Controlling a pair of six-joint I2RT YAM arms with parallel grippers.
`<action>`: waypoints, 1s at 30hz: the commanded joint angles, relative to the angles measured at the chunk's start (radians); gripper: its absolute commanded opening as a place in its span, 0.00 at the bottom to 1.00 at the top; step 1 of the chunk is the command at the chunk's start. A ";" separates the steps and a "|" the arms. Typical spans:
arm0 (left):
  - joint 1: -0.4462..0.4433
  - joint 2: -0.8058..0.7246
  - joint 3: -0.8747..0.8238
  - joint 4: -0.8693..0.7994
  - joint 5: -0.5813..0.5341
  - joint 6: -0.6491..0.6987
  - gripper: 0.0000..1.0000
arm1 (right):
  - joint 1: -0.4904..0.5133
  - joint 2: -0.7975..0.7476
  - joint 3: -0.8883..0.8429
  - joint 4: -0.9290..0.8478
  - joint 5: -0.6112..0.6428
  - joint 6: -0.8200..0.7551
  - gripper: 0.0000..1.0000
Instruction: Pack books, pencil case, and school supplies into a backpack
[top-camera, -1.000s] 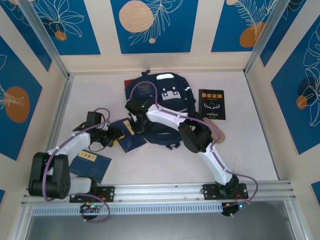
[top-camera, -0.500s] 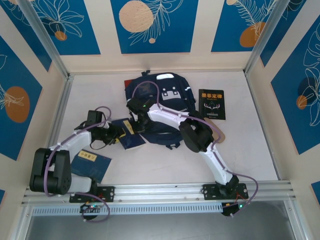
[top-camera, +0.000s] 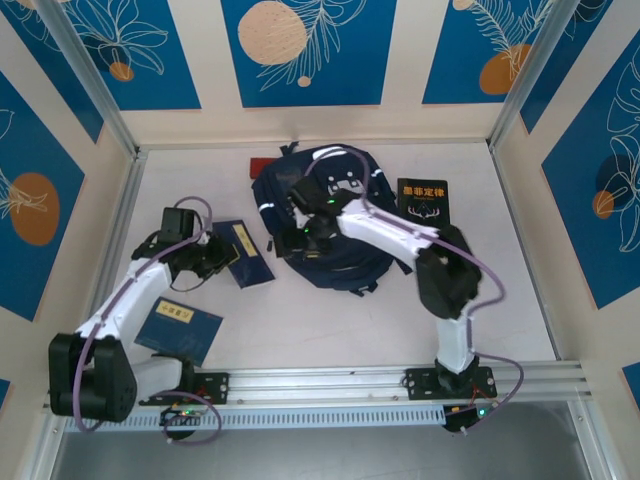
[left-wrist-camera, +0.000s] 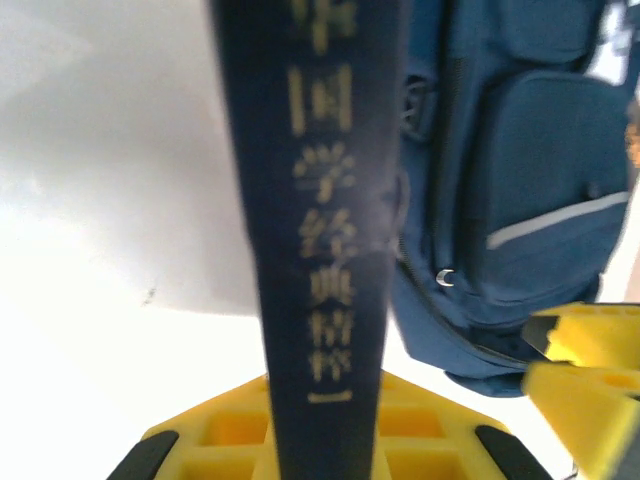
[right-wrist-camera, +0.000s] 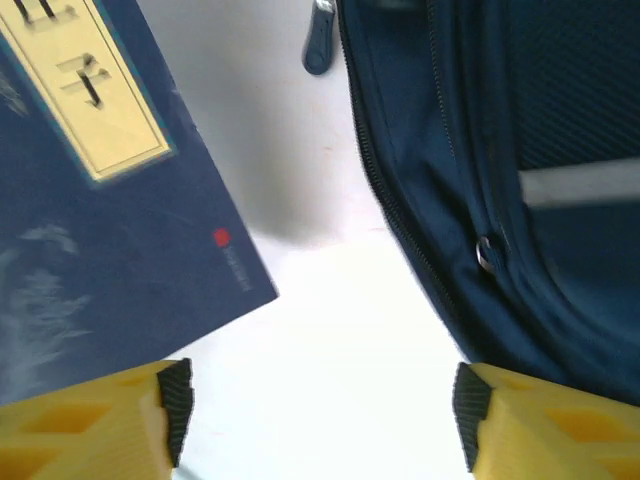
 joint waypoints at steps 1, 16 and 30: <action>-0.006 -0.088 0.073 0.017 0.064 -0.057 0.00 | -0.044 -0.163 -0.142 0.152 -0.129 0.182 0.79; -0.169 -0.068 0.150 0.502 0.138 -0.575 0.00 | -0.153 -0.483 -0.544 0.928 -0.339 0.840 0.99; -0.250 -0.005 0.126 0.722 0.042 -0.765 0.00 | -0.104 -0.422 -0.594 1.229 -0.246 1.061 0.84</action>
